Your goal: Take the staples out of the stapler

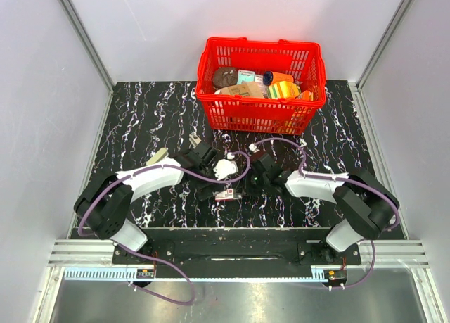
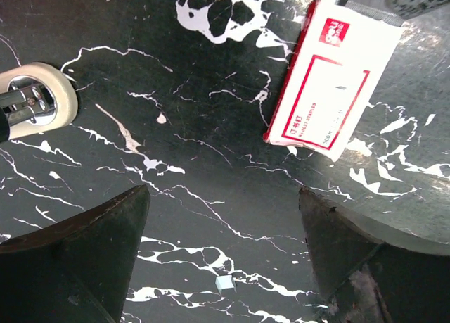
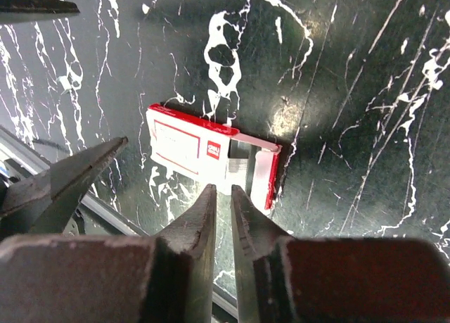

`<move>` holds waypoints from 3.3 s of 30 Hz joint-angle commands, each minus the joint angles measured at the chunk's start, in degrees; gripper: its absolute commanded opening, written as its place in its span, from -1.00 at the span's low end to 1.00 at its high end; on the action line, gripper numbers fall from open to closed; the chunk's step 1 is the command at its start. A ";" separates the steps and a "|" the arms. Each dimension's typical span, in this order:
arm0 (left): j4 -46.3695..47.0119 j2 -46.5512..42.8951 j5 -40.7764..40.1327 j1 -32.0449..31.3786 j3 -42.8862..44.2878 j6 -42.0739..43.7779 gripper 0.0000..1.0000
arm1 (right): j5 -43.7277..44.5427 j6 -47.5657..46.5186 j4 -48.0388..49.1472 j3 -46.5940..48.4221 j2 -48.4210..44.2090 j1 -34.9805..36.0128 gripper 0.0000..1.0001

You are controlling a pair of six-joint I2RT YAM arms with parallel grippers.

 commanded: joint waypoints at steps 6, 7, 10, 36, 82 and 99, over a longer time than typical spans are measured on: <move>-0.62 -2.88 2.70 0.15 2.34 -0.53 0.88 | 1.59 0.42 1.55 2.67 3.69 0.49 -0.66; -0.62 -3.06 2.70 0.15 2.26 -0.45 0.88 | 1.50 0.59 1.81 2.67 4.30 0.49 -0.66; -0.71 -3.15 2.79 0.23 2.34 -0.53 0.88 | 0.71 0.77 1.99 3.02 6.06 0.49 -0.67; -0.09 -2.71 2.70 0.32 1.99 -0.18 0.89 | -0.79 1.12 1.99 5.30 6.85 0.93 -0.69; 6.24 4.50 4.11 0.15 0.58 -0.88 0.88 | -0.17 1.91 4.01 2.23 6.06 -1.26 -0.74; 7.64 6.08 2.53 -0.29 1.20 -1.06 0.87 | -3.87 4.37 7.88 -2.42 3.43 -1.61 -0.50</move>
